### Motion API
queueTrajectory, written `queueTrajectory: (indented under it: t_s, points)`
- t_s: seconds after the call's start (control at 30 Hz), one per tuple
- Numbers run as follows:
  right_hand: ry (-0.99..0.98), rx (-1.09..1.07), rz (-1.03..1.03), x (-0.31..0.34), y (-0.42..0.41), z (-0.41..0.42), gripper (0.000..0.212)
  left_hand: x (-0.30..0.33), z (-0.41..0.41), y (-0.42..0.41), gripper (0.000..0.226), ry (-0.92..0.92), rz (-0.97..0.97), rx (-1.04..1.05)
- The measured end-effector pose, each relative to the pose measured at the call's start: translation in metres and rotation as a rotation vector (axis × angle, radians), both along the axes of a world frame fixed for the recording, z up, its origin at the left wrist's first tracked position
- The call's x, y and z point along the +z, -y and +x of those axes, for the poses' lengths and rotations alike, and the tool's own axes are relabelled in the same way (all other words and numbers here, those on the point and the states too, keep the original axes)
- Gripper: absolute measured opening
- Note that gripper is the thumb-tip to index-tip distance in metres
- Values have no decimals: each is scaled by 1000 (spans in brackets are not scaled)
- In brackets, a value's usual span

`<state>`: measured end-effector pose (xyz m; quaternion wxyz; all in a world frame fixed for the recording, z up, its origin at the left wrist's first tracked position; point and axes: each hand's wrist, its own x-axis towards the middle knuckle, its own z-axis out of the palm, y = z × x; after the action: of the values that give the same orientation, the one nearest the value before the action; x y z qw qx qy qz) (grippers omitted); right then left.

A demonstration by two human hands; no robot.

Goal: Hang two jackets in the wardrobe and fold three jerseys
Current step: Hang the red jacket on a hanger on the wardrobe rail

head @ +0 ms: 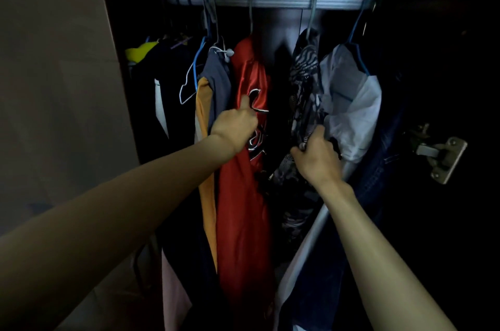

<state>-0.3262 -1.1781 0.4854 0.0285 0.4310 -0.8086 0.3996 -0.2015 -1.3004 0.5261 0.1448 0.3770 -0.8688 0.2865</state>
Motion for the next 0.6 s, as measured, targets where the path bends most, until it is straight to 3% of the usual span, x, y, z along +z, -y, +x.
queueTrajectory:
  t_s: [0.17, 0.33, 0.47, 0.6]
  points:
    - [79, 68, -107, -5, 2, -4, 42, -9, 11, 15, 25, -101, 33, -146]
    - [170, -2, -36, -45, -4, 1, 68, -46, 18, 18, 36, -58, -81, -253]
    - [246, -9, 121, -84, -20, -2, 45, -84, 33, 10, 24, 78, -20, -188]
    - [195, -69, 34, -79, -62, -8, 39, -93, 50, 7, 23, 134, 54, -53]
